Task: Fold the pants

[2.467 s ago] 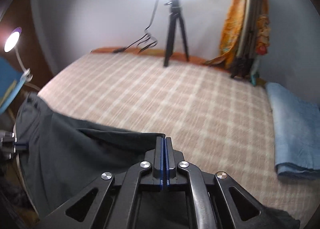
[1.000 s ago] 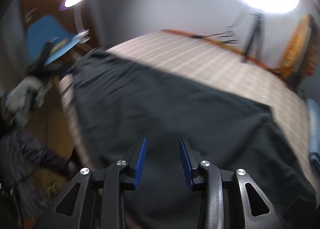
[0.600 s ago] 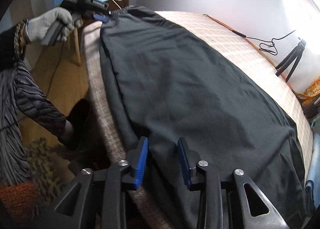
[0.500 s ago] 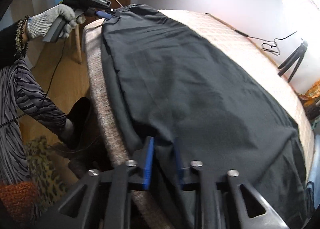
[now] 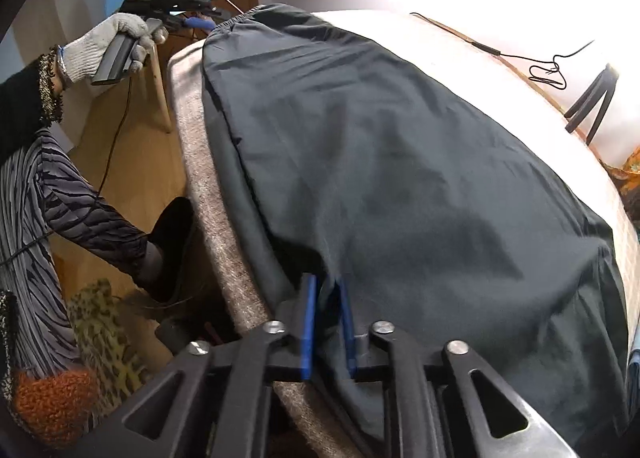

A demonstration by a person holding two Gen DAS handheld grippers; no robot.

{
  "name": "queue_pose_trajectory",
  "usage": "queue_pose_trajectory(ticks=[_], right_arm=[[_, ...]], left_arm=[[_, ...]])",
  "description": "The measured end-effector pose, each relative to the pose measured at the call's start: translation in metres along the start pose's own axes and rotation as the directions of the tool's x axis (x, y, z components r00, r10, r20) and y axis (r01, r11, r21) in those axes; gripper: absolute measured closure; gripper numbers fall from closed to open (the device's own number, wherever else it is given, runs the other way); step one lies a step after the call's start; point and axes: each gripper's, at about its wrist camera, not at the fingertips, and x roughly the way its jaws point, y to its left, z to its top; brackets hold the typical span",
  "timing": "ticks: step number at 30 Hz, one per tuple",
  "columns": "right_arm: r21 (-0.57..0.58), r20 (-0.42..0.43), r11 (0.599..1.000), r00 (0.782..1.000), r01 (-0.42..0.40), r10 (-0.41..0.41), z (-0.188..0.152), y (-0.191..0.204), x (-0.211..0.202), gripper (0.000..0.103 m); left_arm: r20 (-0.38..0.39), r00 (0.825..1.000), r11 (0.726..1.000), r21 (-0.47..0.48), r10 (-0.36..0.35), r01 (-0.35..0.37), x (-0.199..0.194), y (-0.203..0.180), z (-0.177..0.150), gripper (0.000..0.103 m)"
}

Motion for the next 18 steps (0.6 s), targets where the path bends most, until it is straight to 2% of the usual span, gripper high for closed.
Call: queue_pose_trajectory(ticks=[4, 5, 6, 8, 10, 14, 16, 17, 18], right_arm=[[-0.007, 0.005, 1.0, 1.0, 0.007, -0.007, 0.001, 0.002, -0.002, 0.084], [-0.005, 0.005, 1.0, 1.0, 0.009, -0.009, 0.001, 0.002, -0.002, 0.084], [-0.003, 0.003, 1.0, 1.0, 0.011, -0.011, 0.001, 0.001, -0.001, 0.084], [0.0, 0.005, 1.0, 1.0, 0.015, -0.015, -0.001, 0.003, -0.002, 0.084], [0.007, 0.007, 1.0, 1.0, 0.013, -0.013, -0.001, 0.003, -0.002, 0.084], [0.006, 0.005, 1.0, 1.0, 0.006, -0.006, -0.003, -0.001, -0.002, 0.084], [-0.003, 0.003, 1.0, 1.0, 0.008, -0.008, -0.003, -0.001, -0.002, 0.084], [-0.007, 0.002, 1.0, 1.0, 0.011, -0.011, -0.003, -0.001, -0.001, 0.084], [-0.009, 0.002, 1.0, 1.0, 0.012, -0.012, -0.002, 0.0, -0.001, 0.083]], left_arm=[[-0.046, 0.999, 0.999, -0.046, 0.021, -0.024, 0.013, 0.003, -0.003, 0.046], [-0.043, 0.999, 0.999, -0.04, 0.021, -0.022, 0.014, 0.001, -0.004, 0.052], [-0.034, 0.999, 0.999, -0.025, 0.026, -0.027, 0.014, -0.003, -0.003, 0.067], [0.0, 0.999, 0.999, 0.017, 0.048, -0.048, 0.012, -0.009, 0.001, 0.082], [0.031, 0.997, 0.997, 0.029, 0.064, -0.065, 0.012, -0.008, 0.007, 0.082], [0.025, 0.998, 0.998, -0.012, 0.06, -0.06, 0.013, 0.006, 0.01, 0.083], [0.017, 0.999, 0.999, -0.024, 0.032, -0.032, 0.014, 0.007, 0.01, 0.079], [0.005, 1.0, 0.999, -0.037, 0.024, -0.024, 0.014, 0.009, 0.011, 0.062], [-0.01, 1.0, 0.998, -0.067, 0.019, -0.02, 0.013, 0.013, 0.011, 0.039]])
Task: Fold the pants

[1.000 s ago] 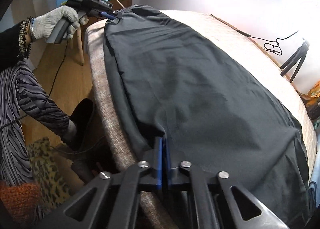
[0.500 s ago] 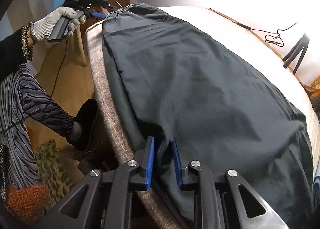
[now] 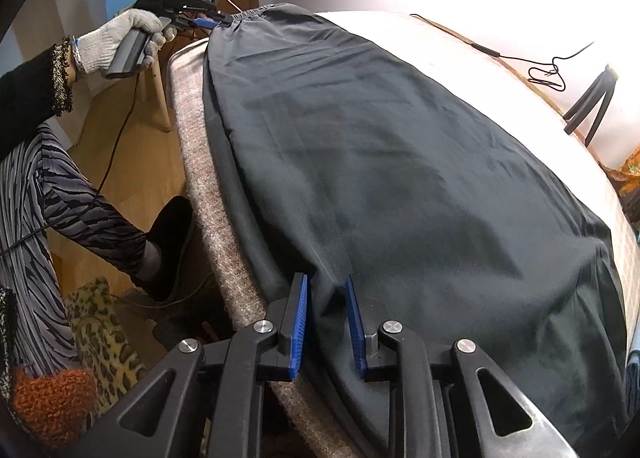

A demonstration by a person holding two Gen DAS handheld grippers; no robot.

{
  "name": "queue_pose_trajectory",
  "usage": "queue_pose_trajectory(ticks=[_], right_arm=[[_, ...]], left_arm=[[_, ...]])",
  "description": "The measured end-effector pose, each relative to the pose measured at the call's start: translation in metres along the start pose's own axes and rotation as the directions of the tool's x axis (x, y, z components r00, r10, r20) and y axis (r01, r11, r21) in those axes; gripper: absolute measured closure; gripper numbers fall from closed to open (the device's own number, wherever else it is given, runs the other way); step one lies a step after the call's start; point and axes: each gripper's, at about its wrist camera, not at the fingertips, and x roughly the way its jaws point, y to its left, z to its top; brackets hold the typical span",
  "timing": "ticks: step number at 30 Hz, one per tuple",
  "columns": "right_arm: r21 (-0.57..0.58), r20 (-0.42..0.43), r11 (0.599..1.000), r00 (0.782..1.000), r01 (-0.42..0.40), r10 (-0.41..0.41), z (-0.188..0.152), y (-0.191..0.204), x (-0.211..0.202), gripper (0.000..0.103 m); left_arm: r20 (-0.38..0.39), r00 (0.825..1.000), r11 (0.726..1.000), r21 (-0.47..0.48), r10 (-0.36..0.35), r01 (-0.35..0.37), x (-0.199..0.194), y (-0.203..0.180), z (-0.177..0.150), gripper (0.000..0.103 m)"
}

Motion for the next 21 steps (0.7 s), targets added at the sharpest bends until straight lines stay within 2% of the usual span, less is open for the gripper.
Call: queue_pose_trajectory(ticks=[1, 4, 6, 16, 21], right_arm=[[0.0, 0.0, 1.0, 1.0, 0.0, 0.0, 0.001, 0.0, 0.0, 0.083], [-0.004, 0.004, 1.0, 1.0, 0.003, -0.003, 0.002, 0.002, 0.001, 0.08], [-0.002, 0.006, 1.0, 1.0, 0.003, -0.003, 0.003, 0.001, 0.001, 0.078], [0.014, 0.011, 1.0, 1.0, -0.004, 0.004, 0.003, 0.001, 0.003, 0.077], [0.012, 0.012, 1.0, 1.0, -0.006, 0.006, 0.003, 0.0, 0.003, 0.076]], left_arm=[[-0.004, 1.0, 0.999, -0.04, 0.004, -0.005, -0.001, 0.006, 0.0, 0.034], [-0.007, 0.999, 0.988, -0.148, -0.04, 0.039, -0.002, 0.022, 0.001, 0.034], [-0.004, 0.998, 0.981, -0.183, -0.069, 0.067, -0.001, 0.028, 0.001, 0.034], [-0.004, 0.993, 0.978, -0.171, -0.119, 0.117, 0.006, 0.018, 0.0, 0.037], [0.015, 0.996, 0.987, -0.131, -0.093, 0.095, 0.011, 0.009, 0.001, 0.037]])
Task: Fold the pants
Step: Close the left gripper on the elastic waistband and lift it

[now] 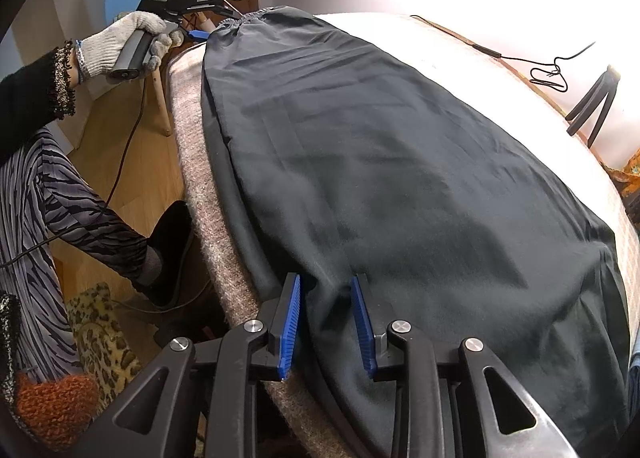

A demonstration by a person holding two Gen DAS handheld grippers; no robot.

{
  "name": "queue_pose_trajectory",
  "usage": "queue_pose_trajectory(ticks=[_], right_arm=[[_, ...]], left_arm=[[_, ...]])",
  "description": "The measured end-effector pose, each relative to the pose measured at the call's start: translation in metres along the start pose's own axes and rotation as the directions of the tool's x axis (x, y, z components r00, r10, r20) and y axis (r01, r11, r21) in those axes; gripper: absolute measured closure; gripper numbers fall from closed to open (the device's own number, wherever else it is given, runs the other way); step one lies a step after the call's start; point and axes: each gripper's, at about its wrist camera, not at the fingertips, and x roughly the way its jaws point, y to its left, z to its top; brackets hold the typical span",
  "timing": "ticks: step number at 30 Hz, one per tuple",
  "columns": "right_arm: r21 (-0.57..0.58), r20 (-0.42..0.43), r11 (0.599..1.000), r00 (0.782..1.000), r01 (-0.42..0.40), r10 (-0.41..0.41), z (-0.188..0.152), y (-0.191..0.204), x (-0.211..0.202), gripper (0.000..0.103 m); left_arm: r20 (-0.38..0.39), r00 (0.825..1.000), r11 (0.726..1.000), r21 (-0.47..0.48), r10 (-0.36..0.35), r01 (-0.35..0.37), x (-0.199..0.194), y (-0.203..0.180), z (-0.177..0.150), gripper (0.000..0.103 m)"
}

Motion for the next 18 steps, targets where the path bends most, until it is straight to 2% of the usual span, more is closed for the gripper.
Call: queue_pose_trajectory(ticks=[6, 7, 8, 9, 12, 18], right_arm=[[-0.001, 0.0, 1.0, 1.0, 0.0, 0.0, 0.001, 0.0, 0.0, 0.075], [-0.003, 0.001, 1.0, 1.0, 0.002, -0.002, 0.001, 0.0, 0.0, 0.075], [-0.005, 0.002, 1.0, 1.0, 0.003, -0.003, 0.001, 0.0, 0.0, 0.075], [-0.006, 0.002, 1.0, 1.0, 0.004, -0.004, 0.001, 0.001, 0.001, 0.074], [-0.005, 0.002, 1.0, 1.0, 0.005, -0.005, 0.001, 0.001, 0.001, 0.073], [0.001, 0.001, 1.0, 1.0, 0.002, -0.002, 0.002, 0.0, 0.001, 0.073]], left_arm=[[0.05, 0.999, 0.999, 0.034, 0.009, -0.011, 0.004, -0.005, -0.001, 0.037], [0.057, 0.998, 0.999, 0.032, 0.013, -0.015, 0.004, -0.005, -0.002, 0.04], [0.056, 0.998, 0.999, 0.027, 0.018, -0.019, 0.004, -0.004, -0.002, 0.061], [0.044, 0.999, 1.0, 0.016, 0.012, -0.013, 0.006, -0.002, -0.002, 0.073], [0.058, 0.998, 1.0, -0.003, 0.014, -0.014, 0.006, -0.001, -0.004, 0.078], [0.116, 0.991, 0.988, 0.134, 0.06, -0.075, -0.004, -0.029, -0.005, 0.082]])
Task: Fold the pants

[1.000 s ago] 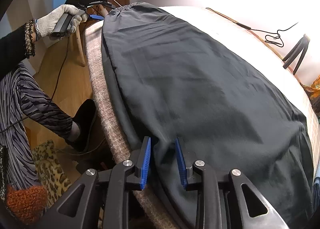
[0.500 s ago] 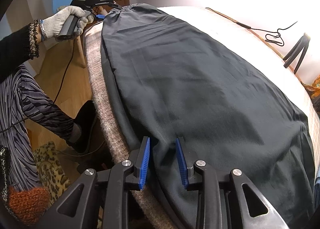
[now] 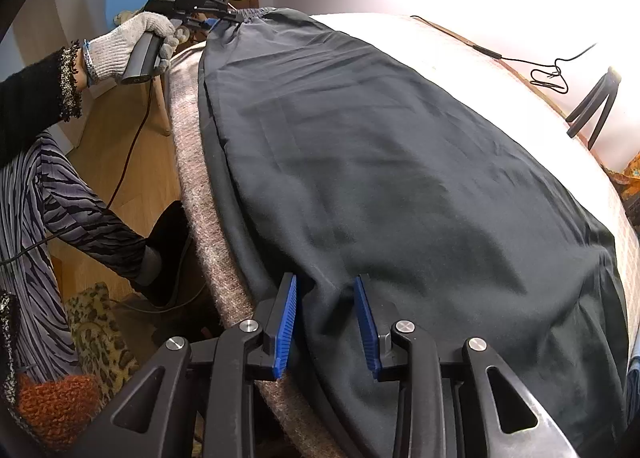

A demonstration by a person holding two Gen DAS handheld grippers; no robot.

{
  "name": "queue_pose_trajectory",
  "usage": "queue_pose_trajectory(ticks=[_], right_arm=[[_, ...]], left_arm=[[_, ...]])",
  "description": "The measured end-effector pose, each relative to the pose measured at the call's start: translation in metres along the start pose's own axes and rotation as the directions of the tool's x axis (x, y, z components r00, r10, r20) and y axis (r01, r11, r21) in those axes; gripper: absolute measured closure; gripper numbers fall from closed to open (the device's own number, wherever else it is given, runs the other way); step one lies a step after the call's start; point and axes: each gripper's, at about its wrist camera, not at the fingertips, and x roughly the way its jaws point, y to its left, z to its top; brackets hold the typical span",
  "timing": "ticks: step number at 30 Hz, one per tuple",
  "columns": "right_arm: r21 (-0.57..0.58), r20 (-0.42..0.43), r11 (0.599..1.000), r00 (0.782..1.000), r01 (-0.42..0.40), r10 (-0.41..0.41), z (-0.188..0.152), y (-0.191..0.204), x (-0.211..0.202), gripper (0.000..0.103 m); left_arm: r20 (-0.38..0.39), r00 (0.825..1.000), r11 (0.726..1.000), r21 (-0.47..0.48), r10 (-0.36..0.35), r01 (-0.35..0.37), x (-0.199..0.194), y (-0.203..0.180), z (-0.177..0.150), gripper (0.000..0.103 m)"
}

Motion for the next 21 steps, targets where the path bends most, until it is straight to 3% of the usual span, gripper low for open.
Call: queue_pose_trajectory(ticks=[6, 11, 14, 21], right_arm=[[0.024, 0.0, 1.0, 1.0, -0.006, 0.006, 0.0, -0.006, 0.0, 0.073], [0.108, 0.014, 0.994, 0.999, -0.033, 0.031, 0.001, -0.023, -0.004, 0.073], [0.197, 0.057, 0.979, 0.997, -0.055, 0.045, 0.003, -0.039, -0.013, 0.073], [0.436, 0.201, 0.883, 0.975, -0.175, 0.094, 0.007, -0.08, -0.036, 0.07]], left_arm=[[0.079, 0.997, 0.973, 0.227, 0.024, -0.041, -0.02, -0.053, -0.006, 0.082], [0.083, 0.997, 0.908, 0.417, -0.005, -0.03, -0.028, -0.101, -0.031, 0.082], [0.074, 0.997, 0.829, 0.559, -0.022, -0.023, -0.036, -0.13, -0.058, 0.082], [0.014, 0.994, 0.561, 0.827, -0.106, 0.048, -0.056, -0.196, -0.151, 0.082]])
